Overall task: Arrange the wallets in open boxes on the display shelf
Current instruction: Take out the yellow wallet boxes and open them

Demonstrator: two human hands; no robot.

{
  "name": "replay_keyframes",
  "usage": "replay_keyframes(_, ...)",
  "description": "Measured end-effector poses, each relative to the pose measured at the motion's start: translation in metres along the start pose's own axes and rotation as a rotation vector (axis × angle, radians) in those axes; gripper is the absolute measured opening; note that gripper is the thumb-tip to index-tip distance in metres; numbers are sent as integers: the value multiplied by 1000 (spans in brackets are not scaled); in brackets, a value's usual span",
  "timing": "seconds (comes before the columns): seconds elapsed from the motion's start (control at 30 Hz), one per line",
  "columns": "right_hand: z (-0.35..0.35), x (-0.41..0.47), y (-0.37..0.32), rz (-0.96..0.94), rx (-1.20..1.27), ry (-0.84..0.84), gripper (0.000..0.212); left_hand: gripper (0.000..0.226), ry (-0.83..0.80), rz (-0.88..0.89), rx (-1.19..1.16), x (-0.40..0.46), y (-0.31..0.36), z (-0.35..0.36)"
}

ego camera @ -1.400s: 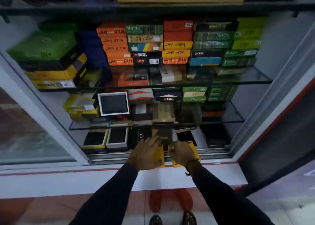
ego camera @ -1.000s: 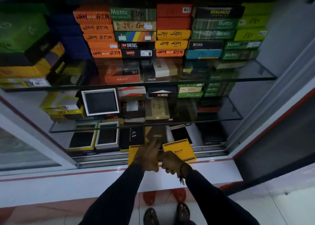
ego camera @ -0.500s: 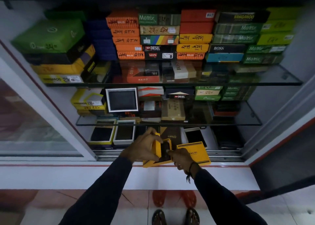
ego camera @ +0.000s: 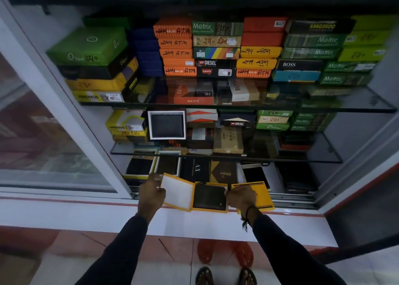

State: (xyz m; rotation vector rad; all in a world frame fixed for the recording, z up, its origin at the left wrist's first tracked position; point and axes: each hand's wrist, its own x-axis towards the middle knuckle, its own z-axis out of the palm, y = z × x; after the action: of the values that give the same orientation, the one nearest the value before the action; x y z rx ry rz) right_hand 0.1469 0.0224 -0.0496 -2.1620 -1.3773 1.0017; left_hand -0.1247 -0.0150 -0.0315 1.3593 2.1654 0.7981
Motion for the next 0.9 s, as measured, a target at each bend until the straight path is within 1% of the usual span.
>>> replay_keyframes(0.07, 2, -2, -1, -8, -69, -53, 37, 25, 4, -104, -12, -3, -2, 5)
replay_keyframes(0.13, 5, -4, 3, -70, -187, -29, 29, 15, -46, -132, 55, -5, -5, 12)
replay_keyframes(0.2, 8, -6, 8, -149, -237, 18, 21, 15, -62, -149, 95, -3, -10, 19)
replay_keyframes(0.27, 9, -8, 11, -192, -243, 53, 22, 15, -41, -172, 102, -1, -17, 23)
replay_keyframes(0.33, 8, -9, 13, -178, -254, 72, 21, 18, -22, -195, 115, -1, -22, 25)
replay_keyframes(0.43, 7, -8, 12, -159, -273, 55, 20, 19, 4, -215, 116, -3, -27, 24)
replay_keyframes(0.57, 8, -4, 9, -186, -315, 43, 19, 20, 11, -240, 119, -3, -28, 22)
replay_keyframes(0.67, 14, -5, 11, -182, -291, 32, 19, 17, 18, -249, 128, -3, -32, 18)
replay_keyframes(0.8, 18, -8, 8, -138, -175, 9, 16, 11, 0, -256, 143, -2, -40, 17)
replay_keyframes(0.9, 21, -8, 5, -131, -153, -16, 17, 10, -2, -258, 152, -2, -42, 16)
